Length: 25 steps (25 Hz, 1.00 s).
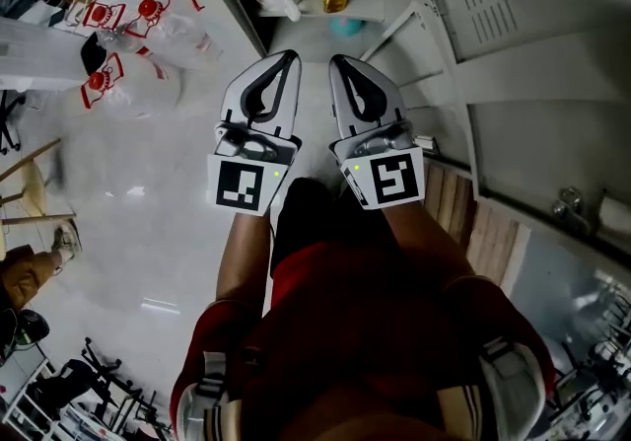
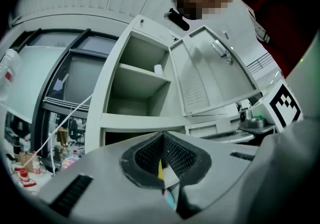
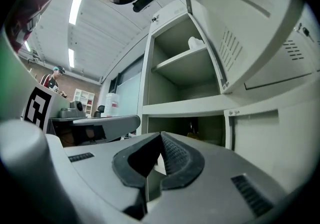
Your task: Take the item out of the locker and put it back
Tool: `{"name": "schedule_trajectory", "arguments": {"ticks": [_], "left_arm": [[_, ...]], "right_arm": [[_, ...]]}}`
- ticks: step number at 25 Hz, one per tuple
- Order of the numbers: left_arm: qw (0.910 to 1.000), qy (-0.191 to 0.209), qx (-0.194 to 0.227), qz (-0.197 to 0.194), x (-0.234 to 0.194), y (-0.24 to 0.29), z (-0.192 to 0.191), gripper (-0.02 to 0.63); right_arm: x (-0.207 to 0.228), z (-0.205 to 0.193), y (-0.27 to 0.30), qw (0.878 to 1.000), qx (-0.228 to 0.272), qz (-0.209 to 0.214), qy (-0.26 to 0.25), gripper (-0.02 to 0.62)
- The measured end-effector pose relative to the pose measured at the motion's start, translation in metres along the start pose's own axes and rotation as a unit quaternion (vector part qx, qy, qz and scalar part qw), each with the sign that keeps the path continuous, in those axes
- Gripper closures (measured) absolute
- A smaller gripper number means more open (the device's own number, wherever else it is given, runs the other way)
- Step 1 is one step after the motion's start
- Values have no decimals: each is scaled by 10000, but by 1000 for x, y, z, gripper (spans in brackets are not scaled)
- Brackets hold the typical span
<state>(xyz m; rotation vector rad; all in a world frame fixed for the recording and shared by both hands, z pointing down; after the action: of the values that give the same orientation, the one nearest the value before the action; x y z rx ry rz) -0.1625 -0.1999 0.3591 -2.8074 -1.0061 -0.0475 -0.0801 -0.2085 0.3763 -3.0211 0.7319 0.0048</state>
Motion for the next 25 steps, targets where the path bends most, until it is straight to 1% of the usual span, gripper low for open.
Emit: {"name": "schedule_trajectory", "arguments": {"ticks": [5,9,15,21,25], "left_arm": [[10000,62,44,-30,2,5,41,598],[10000,19,43,-39,2,7,68,598],[9999,-12,95,-60,8,7,113,598],[9998,-26,143,-95,12,7,143,598],[9997,49,174,-184,23,8,162,598]], "right_arm": [[-1,42,0,10000,74,9,10,598],[-4,72,-2,9999,128,16,28,598],[-4,121,-10,9993,246,-51,283,598],[-1,151,-18,9991,315,-95,278,598],[2,169,-30,9988,401,-102,250,598]]}}
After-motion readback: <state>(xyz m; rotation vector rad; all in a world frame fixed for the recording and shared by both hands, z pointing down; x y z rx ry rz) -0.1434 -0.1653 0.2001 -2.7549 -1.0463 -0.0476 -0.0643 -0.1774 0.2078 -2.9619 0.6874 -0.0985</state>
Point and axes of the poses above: the fingertips, and each gripper's own axes: y forward along the fingers, x to its right, z out of its top, the point moved 3 cm from there along -y, backward along the fingers, and after that the axes turned 11 degrees about -z, right-handed, at the moved point
